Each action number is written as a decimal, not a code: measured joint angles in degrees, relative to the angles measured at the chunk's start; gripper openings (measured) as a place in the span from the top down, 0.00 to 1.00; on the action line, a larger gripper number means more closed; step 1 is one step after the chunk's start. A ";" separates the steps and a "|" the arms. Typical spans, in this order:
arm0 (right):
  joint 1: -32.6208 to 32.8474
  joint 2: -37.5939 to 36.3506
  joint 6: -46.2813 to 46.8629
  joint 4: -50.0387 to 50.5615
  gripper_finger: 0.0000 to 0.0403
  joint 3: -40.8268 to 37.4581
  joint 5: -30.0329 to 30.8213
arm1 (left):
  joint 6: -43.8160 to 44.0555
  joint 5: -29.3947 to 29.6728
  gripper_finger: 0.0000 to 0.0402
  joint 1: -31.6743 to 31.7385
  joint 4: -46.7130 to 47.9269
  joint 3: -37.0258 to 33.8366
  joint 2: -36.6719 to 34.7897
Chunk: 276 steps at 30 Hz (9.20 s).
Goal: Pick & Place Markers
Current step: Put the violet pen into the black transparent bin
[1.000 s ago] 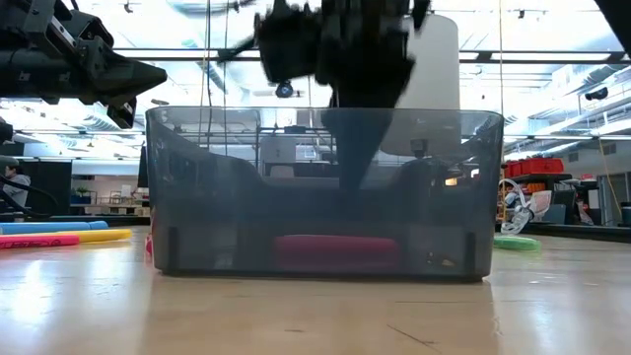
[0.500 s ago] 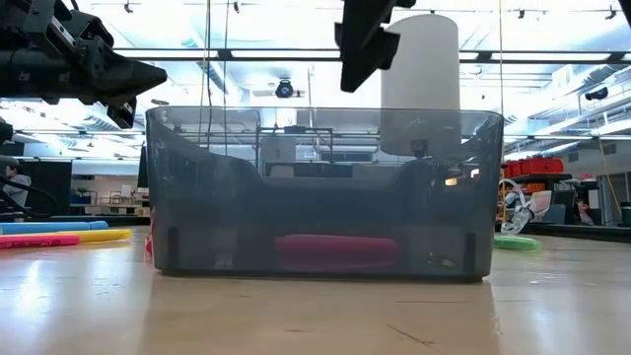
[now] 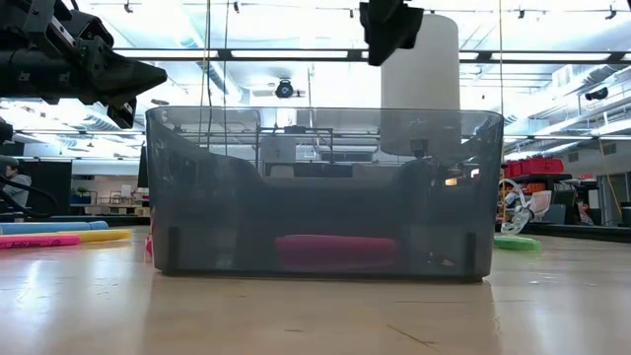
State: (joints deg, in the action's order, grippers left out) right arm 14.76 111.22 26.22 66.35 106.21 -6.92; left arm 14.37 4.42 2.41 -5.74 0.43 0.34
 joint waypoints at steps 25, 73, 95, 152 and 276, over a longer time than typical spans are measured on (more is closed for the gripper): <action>0.74 -16.49 19.88 -0.08 0.48 -24.22 0.02 | 0.00 -0.02 0.94 -0.01 0.00 0.02 0.02; 0.85 -46.98 37.23 -0.40 0.48 -59.94 -3.21 | 0.00 0.00 0.94 -0.01 0.00 0.00 0.02; 0.90 -53.22 40.43 -2.02 0.48 -67.71 -5.60 | 0.00 -0.01 0.94 -0.01 0.00 0.02 0.01; 4.44 -39.60 42.96 -16.82 0.48 -79.47 -9.29 | 0.00 -0.01 0.94 0.00 0.00 0.01 0.02; 1.05 4.54 4.54 23.66 0.96 11.95 -4.42 | 0.00 -0.02 0.94 -0.01 0.00 0.00 0.00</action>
State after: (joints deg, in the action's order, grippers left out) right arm 15.81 115.76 30.77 90.01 118.17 -11.34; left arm 14.37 4.40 2.40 -5.74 0.43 0.34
